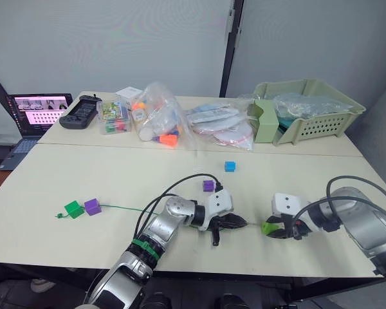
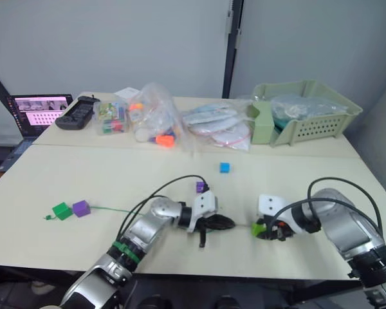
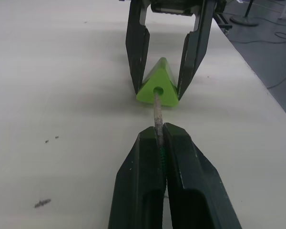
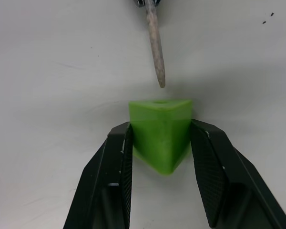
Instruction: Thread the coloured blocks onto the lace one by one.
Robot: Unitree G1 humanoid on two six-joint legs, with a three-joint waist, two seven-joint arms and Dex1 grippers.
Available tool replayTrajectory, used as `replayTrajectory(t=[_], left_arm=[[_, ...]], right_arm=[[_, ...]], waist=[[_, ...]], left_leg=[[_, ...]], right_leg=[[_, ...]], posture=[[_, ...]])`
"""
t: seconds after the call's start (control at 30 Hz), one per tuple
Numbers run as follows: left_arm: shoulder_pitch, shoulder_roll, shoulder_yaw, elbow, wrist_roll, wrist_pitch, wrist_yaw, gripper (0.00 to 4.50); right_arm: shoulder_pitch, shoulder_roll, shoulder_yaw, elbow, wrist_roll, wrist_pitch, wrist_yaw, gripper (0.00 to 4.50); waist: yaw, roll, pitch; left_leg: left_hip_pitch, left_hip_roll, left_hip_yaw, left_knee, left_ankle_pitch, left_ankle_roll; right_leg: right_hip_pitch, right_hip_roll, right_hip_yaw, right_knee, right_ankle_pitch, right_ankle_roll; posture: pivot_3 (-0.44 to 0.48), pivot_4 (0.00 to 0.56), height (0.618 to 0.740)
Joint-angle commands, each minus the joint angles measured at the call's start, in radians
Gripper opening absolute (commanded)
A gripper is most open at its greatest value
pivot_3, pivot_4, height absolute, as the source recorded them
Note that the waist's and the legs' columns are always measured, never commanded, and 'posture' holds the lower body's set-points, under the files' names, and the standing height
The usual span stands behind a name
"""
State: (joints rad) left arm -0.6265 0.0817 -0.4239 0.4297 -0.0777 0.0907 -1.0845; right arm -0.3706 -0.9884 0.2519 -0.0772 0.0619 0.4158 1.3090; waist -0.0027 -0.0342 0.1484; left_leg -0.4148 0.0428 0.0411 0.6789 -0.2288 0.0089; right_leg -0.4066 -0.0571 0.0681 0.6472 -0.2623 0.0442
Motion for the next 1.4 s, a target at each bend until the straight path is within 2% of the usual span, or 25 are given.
replayTrajectory(t=[0.03,0.47,0.93,1.07,1.2,1.4], left_arm=[[-0.024,-0.017,-0.011,0.003,0.008,-0.025,-0.011,0.00],[-0.044,-0.046,-0.027,0.029,0.036,-0.032,-0.005,0.00],[-0.110,-0.148,-0.052,0.125,0.069,-0.061,-0.003,0.00],[-0.107,-0.131,-0.056,0.114,0.079,-0.064,-0.015,1.36],[-0.100,-0.068,-0.041,0.066,0.083,-0.063,-0.043,2.62],[-0.100,0.010,-0.073,0.051,0.130,-0.092,-0.060,2.65]], right_arm=[[0.007,0.013,0.004,-0.021,0.007,0.006,0.001,1.26],[0.015,0.009,-0.004,-0.043,0.012,0.020,0.000,1.26],[0.001,0.033,0.003,-0.118,0.022,0.103,-0.010,1.26],[0.002,0.039,0.006,-0.113,0.018,0.105,-0.017,1.26],[0.003,0.046,0.010,-0.108,0.013,0.104,-0.022,1.26],[0.000,0.058,0.024,-0.093,0.002,0.093,-0.024,1.26]], waist=[[-0.001,0.000,0.000],[-0.003,0.000,0.000],[0.000,0.000,0.000],[0.000,0.000,0.000],[-0.006,0.000,0.000],[-0.011,0.000,0.000]], left_leg=[[0.000,0.000,0.000,0.000,0.000,0.000],[0.000,0.000,0.000,0.000,0.000,0.000],[0.000,-0.001,0.000,0.000,0.000,0.000],[0.000,-0.001,0.000,0.000,0.000,0.000],[0.000,0.000,0.000,0.000,0.000,0.000],[0.001,0.000,-0.001,-0.001,0.000,0.000]], right_leg=[[0.000,0.000,0.000,0.000,0.000,0.000],[0.000,0.000,0.000,0.000,0.000,0.000],[0.000,0.000,0.000,0.000,0.000,0.000],[0.000,0.000,0.000,0.000,0.000,0.000],[0.000,0.000,0.000,0.000,0.000,0.000],[0.000,0.001,0.000,0.000,0.000,0.000]], posture=[[0.000,0.150,0.732],[0.000,0.150,0.732],[0.000,0.150,0.732],[0.000,0.150,0.732],[0.000,0.150,0.732],[0.000,0.150,0.732]])
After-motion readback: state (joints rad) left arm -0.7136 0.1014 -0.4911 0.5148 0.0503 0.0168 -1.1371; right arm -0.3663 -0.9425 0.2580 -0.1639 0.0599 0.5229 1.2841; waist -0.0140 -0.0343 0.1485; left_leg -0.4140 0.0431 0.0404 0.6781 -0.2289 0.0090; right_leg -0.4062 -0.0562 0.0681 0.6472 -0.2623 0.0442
